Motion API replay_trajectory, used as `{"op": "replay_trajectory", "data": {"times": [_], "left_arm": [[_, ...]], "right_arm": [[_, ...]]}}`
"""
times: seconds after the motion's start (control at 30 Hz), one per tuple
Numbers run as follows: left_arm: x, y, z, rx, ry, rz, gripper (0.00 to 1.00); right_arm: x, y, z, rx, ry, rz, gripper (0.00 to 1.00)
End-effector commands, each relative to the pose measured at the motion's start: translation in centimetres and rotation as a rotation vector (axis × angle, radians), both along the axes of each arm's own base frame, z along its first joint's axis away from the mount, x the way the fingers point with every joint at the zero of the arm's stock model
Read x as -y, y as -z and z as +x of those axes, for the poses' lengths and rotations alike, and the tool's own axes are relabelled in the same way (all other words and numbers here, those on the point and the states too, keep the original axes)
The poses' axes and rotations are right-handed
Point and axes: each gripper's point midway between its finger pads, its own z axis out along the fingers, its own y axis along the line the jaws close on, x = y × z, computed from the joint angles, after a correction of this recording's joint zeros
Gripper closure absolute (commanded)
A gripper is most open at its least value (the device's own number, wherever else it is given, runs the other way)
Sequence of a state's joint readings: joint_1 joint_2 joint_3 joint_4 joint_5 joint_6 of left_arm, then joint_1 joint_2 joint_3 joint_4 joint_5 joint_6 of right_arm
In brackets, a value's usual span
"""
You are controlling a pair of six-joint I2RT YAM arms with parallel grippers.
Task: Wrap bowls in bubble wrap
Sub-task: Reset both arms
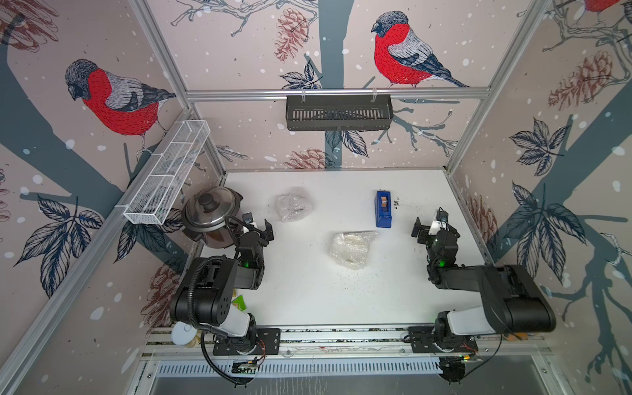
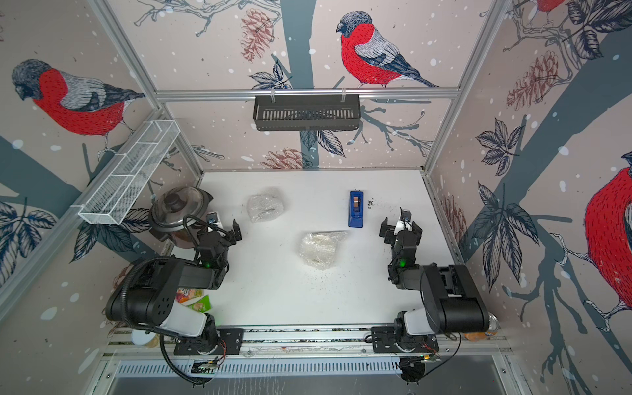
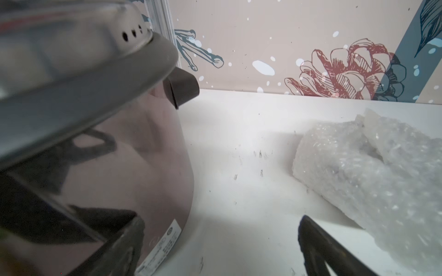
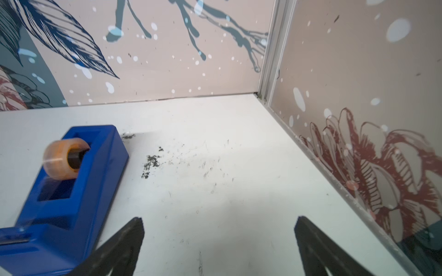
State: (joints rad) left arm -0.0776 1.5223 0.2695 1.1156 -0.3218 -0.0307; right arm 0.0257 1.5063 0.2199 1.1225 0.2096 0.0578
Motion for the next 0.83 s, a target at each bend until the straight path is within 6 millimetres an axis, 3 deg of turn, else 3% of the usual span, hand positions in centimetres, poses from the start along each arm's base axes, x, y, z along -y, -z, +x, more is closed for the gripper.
{"op": "replay_trajectory", "data": {"times": [0.0, 0.7, 0.8], "left_arm": [[0.04, -1.24, 0.33, 0.052, 0.004, -0.016, 0.01], [0.05, -1.25, 0.41, 0.050, 0.003, -0.019, 0.01], [0.05, -1.20, 0.34, 0.049, 0.004, -0.019, 0.01]], "right_arm": [[0.02, -2.76, 0.65, 0.119, -0.001, 0.046, 0.00], [-0.18, -1.96, 1.42, 0.075, -0.007, 0.038, 0.00], [-0.25, -2.49, 0.76, 0.101, -0.008, 0.034, 0.00]]}}
